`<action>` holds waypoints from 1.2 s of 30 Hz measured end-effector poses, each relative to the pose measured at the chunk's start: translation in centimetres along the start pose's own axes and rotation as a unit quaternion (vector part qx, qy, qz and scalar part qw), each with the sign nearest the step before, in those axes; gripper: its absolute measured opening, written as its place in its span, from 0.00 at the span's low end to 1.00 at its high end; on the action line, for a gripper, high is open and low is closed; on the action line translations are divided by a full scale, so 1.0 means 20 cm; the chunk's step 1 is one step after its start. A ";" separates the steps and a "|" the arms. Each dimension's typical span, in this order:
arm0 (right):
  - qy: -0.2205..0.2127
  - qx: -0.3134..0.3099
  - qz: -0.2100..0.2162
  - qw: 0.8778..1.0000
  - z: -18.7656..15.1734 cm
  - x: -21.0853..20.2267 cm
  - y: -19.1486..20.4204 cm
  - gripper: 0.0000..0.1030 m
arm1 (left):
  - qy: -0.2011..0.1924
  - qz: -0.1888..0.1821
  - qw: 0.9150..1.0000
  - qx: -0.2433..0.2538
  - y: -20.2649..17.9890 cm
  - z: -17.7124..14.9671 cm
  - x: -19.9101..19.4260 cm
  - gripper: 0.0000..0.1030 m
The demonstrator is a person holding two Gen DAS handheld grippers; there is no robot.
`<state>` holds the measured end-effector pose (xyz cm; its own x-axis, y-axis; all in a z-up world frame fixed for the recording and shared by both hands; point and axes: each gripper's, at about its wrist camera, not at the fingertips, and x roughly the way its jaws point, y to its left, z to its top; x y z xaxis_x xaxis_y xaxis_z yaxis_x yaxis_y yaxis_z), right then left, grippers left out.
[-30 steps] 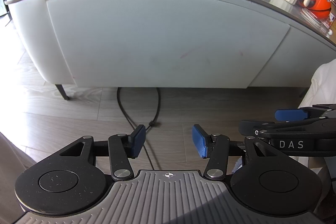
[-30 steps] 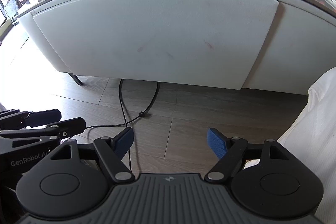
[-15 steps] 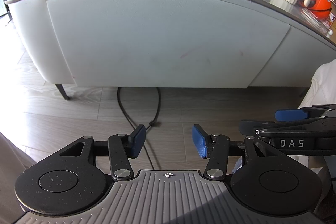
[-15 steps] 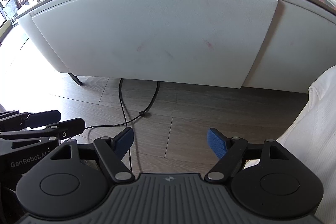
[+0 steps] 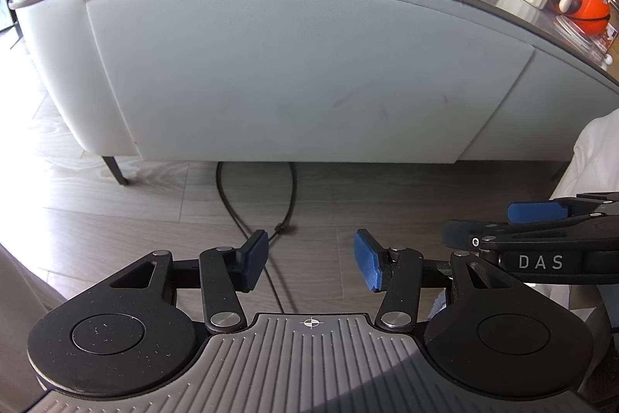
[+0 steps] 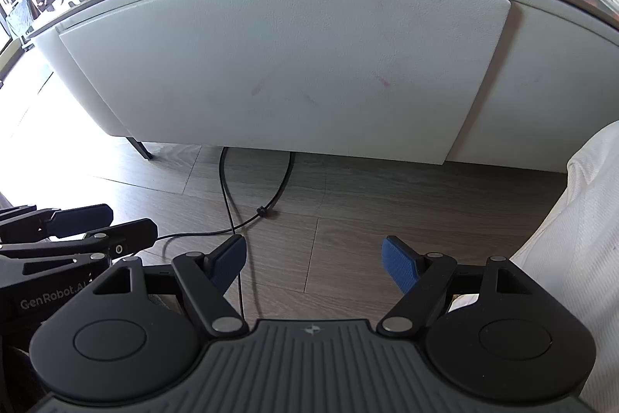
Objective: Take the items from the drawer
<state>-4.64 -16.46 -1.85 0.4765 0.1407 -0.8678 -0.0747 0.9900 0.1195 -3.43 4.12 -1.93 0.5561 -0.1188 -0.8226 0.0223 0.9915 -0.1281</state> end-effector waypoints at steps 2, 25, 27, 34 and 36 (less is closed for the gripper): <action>0.000 0.001 0.001 1.000 0.00 0.00 0.00 0.76 | 0.000 0.001 1.000 0.002 0.00 0.00 0.00 0.52; -0.002 0.003 0.003 1.000 0.00 0.01 0.00 0.76 | 0.000 0.003 1.000 0.002 0.01 0.00 0.00 0.52; -0.002 0.003 0.003 1.000 0.00 0.01 0.00 0.76 | 0.000 0.003 1.000 0.002 0.01 0.00 0.00 0.52; -0.002 0.003 0.003 1.000 0.00 0.01 0.00 0.76 | 0.000 0.003 1.000 0.002 0.01 0.00 0.00 0.52; -0.001 0.003 0.003 1.000 0.00 0.01 0.00 0.76 | 0.000 0.002 1.000 0.002 0.01 0.00 0.00 0.52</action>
<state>-4.50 -16.44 -2.10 0.4785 0.1465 -0.8658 -0.0717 0.9892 0.1278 -3.41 4.31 -2.04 0.5561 -0.1141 -0.8233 0.0231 0.9923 -0.1219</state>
